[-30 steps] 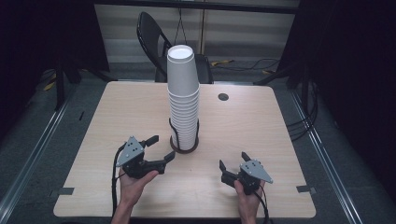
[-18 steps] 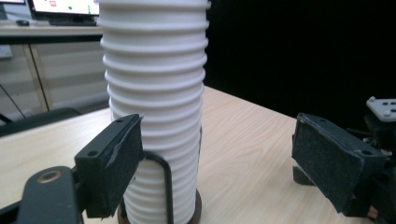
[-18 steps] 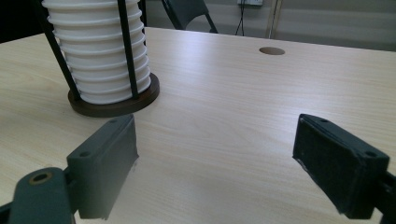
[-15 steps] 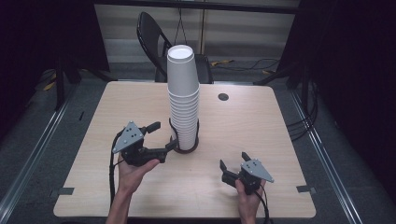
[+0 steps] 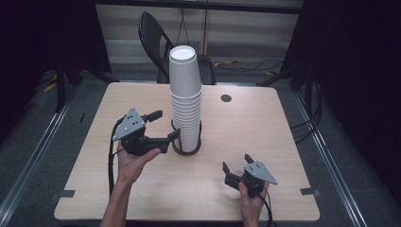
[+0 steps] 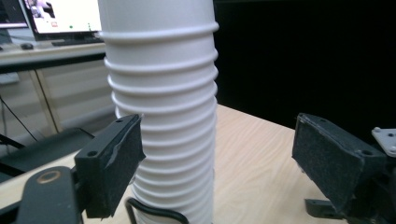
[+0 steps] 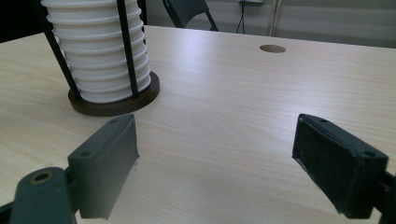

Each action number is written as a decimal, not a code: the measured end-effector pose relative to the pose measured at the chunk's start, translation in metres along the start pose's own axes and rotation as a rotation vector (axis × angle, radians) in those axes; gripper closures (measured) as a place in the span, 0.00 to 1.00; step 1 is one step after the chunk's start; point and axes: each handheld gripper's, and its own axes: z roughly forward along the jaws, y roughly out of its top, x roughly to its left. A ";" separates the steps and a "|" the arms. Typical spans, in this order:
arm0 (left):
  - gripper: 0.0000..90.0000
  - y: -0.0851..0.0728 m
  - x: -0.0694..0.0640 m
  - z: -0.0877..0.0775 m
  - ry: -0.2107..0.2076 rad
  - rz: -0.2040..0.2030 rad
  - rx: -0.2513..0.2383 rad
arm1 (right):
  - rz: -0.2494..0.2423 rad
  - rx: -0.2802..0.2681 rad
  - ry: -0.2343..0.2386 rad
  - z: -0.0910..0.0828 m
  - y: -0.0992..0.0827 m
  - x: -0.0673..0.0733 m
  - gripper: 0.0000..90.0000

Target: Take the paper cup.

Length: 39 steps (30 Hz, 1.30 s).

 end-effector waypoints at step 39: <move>0.17 0.070 0.041 0.030 -0.031 -0.023 -0.045 | 0.020 -0.160 0.068 -0.008 -0.005 -0.003 0.15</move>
